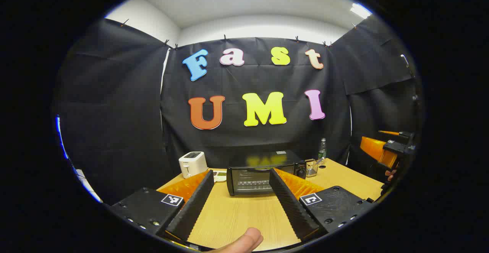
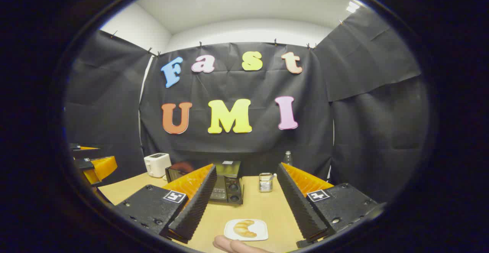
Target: Open the electric oven with the left hand, put the food in, and close the electric oven.
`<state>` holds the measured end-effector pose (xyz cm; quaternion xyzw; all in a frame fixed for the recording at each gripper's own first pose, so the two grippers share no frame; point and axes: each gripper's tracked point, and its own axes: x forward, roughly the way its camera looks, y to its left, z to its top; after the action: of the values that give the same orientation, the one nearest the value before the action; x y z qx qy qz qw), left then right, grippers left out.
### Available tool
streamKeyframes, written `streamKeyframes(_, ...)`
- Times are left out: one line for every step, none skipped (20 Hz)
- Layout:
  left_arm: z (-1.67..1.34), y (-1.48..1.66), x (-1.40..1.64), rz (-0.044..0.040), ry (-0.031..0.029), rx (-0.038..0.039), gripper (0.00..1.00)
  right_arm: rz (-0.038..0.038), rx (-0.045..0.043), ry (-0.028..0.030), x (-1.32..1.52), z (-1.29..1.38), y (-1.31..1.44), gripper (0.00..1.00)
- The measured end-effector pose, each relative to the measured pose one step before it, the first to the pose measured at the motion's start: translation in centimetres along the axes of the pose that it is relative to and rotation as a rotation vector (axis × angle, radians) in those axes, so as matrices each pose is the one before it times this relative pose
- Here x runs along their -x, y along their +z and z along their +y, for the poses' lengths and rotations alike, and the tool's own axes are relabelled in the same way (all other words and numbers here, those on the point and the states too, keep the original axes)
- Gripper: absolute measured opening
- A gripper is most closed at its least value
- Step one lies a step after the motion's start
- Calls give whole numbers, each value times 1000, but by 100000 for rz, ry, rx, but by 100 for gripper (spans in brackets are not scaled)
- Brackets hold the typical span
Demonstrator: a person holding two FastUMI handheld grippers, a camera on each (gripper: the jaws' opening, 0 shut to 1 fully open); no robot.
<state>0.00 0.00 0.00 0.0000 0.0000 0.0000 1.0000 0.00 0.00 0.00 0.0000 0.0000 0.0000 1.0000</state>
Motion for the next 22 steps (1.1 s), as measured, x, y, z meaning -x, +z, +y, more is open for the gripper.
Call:
streamKeyframes(44, -84, -32, 135, 99, -40, 89, 1736, -145, -12, -23, -217, -533, 97)
streamKeyframes(159, -154, -160, 395, 344, -269, 95, 994, -442, -263, -73, -385, -310, 97)
streamKeyframes(111, -52, 113, 432, 446, -235, 95, 270, -242, -1073, -52, -519, 100, 96)
streamKeyframes(57, -12, -21, 30, 279, -201, 95, -348, -210, -1442, -42, -631, 300, 97)
streamKeyframes(52, 63, -17, -136, 38, 77, 95, -775, -425, -777, 21, -469, 410, 97)
streamKeyframes(-63, 185, -22, -221, -226, 464, 95, -703, -527, 13, 42, -112, 245, 97)
streamKeyframes(-31, 297, 11, -355, -429, 882, 95, -285, -575, -166, 112, -266, 216, 96)
streamKeyframes(-35, 297, 43, -429, -304, 1060, 95, -226, -548, -200, 22, -328, 64, 96)
streamKeyframes(25, 327, -24, -550, -320, 890, 95, -278, -333, -431, 22, -325, 275, 96)
streamKeyframes(73, 334, -15, -650, -235, 647, 95, -103, -210, -572, 70, -447, 221, 96)
streamKeyframes(65, 245, -63, -396, -337, 381, 95, -551, -283, -313, 35, -266, 361, 96)
streamKeyframes(8, 31, -56, -249, -13, 618, 95, -417, -346, -258, 133, -164, 278, 96)
streamKeyframes(57, 119, 18, 66, 10, 865, 95, -586, -227, -97, 71, -211, 306, 96)
streamKeyframes(102, -68, -56, 236, -125, 888, 95, -217, 23, -451, 161, -243, 70, 96)
streamKeyframes(33, -133, -34, 393, -195, 656, 95, -237, 210, -505, 64, -293, 81, 96)
streamKeyframes(117, -212, -131, 579, -47, 597, 95, -142, 244, -267, 116, -197, 22, 96)
streamKeyframes(23, -151, -68, 637, 12, 463, 95, -261, 136, -4, 56, -95, 101, 96)
streamKeyframes(-137, -116, -51, 794, -140, 544, 95, -276, 23, 95, 113, -7, 11, 96)
streamKeyframes(-69, 10, -36, 357, -319, 445, 95, -201, -137, 77, -10, -112, 71, 96)
streamKeyframes(-64, 71, -147, 46, -265, 662, 95, -471, -324, 98, 77, -201, 43, 96)
streamKeyframes(-176, -4, -357, -59, -572, 666, 95, -131, -302, -16, 38, -184, 65, 96)
streamKeyframes(-245, 28, -322, 124, -816, 561, 95, -303, -359, 80, 147, -235, -83, 96)
